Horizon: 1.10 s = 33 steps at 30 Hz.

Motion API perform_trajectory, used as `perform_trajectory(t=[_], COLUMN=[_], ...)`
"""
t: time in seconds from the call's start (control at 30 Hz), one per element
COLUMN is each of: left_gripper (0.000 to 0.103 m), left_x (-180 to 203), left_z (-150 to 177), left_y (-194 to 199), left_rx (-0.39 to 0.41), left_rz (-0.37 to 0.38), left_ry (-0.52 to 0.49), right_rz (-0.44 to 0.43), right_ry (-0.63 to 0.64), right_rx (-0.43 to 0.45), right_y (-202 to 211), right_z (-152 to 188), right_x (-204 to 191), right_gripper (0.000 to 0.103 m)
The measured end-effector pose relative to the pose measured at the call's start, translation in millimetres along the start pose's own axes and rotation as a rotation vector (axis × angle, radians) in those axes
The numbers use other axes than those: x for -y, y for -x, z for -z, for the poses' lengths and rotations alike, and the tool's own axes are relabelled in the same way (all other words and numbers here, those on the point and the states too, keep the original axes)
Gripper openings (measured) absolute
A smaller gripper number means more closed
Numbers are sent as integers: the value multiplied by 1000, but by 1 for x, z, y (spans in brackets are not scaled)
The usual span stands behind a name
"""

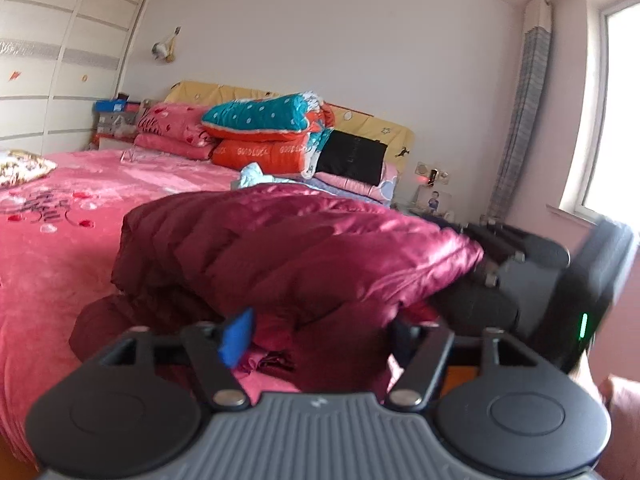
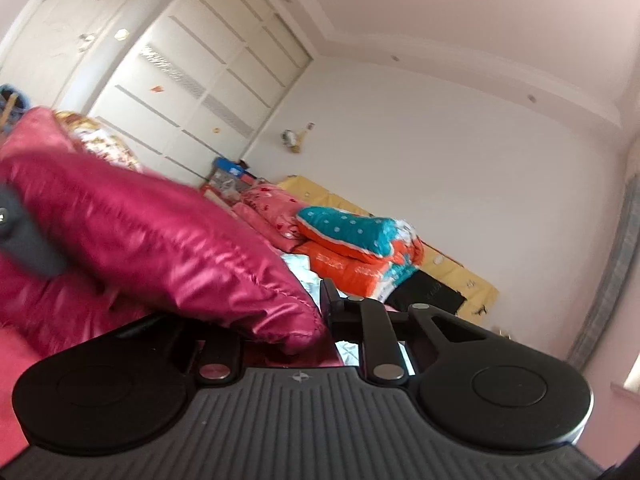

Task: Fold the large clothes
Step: 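Lift the jacket high with both grippers and shake it out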

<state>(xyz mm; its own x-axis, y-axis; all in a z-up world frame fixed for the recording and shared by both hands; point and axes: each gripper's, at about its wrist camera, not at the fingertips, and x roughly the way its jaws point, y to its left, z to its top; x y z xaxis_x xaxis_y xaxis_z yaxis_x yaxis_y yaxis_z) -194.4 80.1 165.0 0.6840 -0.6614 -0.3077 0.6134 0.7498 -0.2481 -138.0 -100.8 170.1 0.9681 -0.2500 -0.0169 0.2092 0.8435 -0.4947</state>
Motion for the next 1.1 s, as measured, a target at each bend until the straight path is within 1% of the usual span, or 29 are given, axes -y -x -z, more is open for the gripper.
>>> perform_trajectory(t=[0.03,0.13,0.2,0.3,0.33,0.43,0.5,0.63,0.77,0.87,0.9,0.93,1.0,1.07,1.1], left_gripper=[77,84,85,85,86,86,86,86,86,85,85,85,84,84,84], left_x=[0,0,1,-1,-2,-7,-9,-9,3,15,15,18,21,24,29], left_z=[1,3,5,6,6,12,17,30,43,52,47,47,44,40,40], left_y=[1,-2,-4,-6,-7,-16,-26,-55,-82,-102,-114,-120,-131,-141,-146], left_rx=[3,11,8,-5,-8,-36,-69,-145,-177,-180,-181,-179,-174,-165,-159], left_rz=[1,1,-14,-21,-29,-60,-80,-86,-88,-90,-96,-96,-82,-73,-74], left_ry=[-11,-40,-62,-58,-59,-83,-105,-149,-267,-363,-385,-396,-387,-373,-381], right_rz=[1,0,1,13,17,42,65,101,61,24,11,1,-14,-36,-47], right_ry=[-38,-166,-254,-382,-449,-618,-710,-807,-964,-1062,-1086,-1105,-1117,-1125,-1124], right_rx=[-11,-39,-48,-46,-48,-58,-60,-76,-94,-99,-96,-92,-78,-63,-59], right_y=[-3,-12,-21,-27,-34,-50,-60,-77,-91,-96,-102,-107,-109,-100,-103], right_z=[-2,-9,-17,-25,-27,-24,-20,-7,9,17,17,19,15,10,8], right_x=[8,36,56,89,105,146,170,196,216,229,233,239,245,243,242], right_gripper=[21,21,21,19,19,18,18,18,19,20,20,20,20,20,20])
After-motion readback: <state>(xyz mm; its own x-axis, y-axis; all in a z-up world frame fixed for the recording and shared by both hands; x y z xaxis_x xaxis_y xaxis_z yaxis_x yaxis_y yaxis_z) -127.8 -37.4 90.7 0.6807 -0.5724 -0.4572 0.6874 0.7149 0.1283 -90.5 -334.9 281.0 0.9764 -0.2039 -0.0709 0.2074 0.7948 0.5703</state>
